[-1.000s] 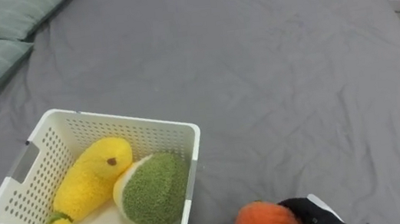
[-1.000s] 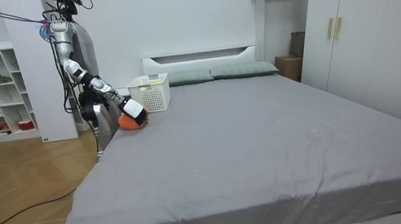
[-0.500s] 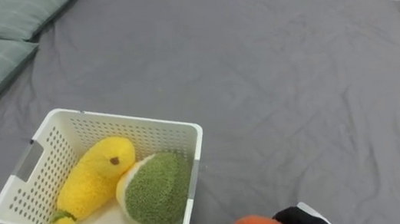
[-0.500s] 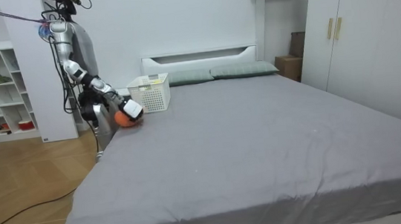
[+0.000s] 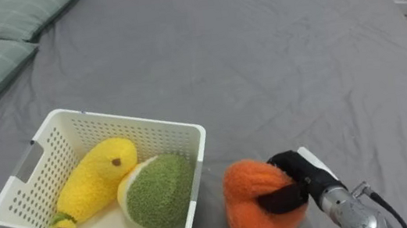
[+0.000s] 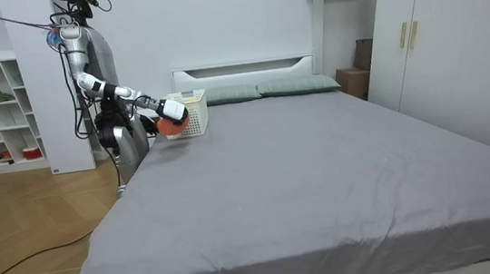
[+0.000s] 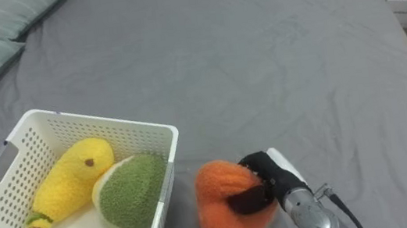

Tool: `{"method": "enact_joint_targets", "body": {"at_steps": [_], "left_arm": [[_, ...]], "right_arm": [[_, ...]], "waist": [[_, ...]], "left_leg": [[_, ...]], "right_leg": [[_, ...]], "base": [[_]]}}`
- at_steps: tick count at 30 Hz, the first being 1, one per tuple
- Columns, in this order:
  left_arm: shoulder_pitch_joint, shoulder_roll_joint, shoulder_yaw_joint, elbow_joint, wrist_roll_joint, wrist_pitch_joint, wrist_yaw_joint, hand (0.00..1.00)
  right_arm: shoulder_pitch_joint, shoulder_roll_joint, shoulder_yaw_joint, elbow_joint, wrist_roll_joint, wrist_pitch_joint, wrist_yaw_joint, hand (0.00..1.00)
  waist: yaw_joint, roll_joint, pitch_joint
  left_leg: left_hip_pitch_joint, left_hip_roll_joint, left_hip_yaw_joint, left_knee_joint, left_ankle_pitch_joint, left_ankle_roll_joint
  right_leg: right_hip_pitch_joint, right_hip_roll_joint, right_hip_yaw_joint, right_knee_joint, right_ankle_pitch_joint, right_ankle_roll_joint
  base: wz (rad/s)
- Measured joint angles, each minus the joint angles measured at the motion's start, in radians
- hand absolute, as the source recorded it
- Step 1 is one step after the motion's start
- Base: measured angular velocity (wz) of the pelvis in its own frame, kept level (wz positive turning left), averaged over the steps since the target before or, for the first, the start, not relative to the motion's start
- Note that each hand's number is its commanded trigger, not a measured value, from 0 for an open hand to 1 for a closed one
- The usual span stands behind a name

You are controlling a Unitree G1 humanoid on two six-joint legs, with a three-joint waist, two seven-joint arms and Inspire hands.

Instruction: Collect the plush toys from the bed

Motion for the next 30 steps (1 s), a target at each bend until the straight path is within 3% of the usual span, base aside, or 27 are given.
{"method": "enact_joint_targets", "body": {"at_steps": [9,19,25,27,30], "left_arm": [[0.007,0.002,0.034,0.001,0.011,-0.015,-0.008,0.0],[0.007,0.004,0.035,0.0,0.021,-0.016,-0.018,0.0],[-0.002,0.003,0.035,0.014,0.019,-0.016,0.002,0.0],[-0.004,0.003,0.035,0.018,0.019,-0.015,0.003,0.0],[-0.004,0.003,0.035,0.032,0.019,-0.014,0.005,0.0]], "right_arm": [[-0.007,-0.008,-0.075,-0.23,0.012,-0.004,-0.06,1.0],[-0.027,-0.01,-0.092,-0.271,0.013,-0.006,-0.078,1.0],[-0.034,-0.016,-0.089,-0.311,0.007,-0.003,-0.079,1.0],[-0.034,-0.016,-0.089,-0.349,-0.003,-0.001,-0.079,1.0],[-0.052,-0.016,-0.089,-0.361,-0.002,-0.001,-0.079,1.0]], "waist": [[0.003,-0.009,-0.0046],[0.006,0.001,-0.0038],[0.019,0.006,-0.0082],[0.027,0.009,-0.0142],[0.032,0.009,-0.0147]], "left_leg": [[0.0,0.003,0.003,-0.005,0.0,0.0],[0.003,0.003,0.007,-0.01,0.0,0.0],[0.0,0.003,0.007,-0.01,0.0,0.0],[0.001,0.003,0.01,-0.011,0.0,0.0],[0.002,0.004,0.014,-0.012,0.0,0.0]], "right_leg": [[-0.007,0.002,0.0,0.001,0.0,0.0],[-0.01,0.002,0.003,0.004,0.0,0.0],[-0.016,0.003,0.006,0.004,0.0,0.0],[-0.018,0.004,0.015,0.004,0.0,0.0],[-0.014,0.004,0.02,0.004,0.0,0.0]], "base": [[0.0],[-0.01],[0.0],[-0.05],[-0.03]]}}
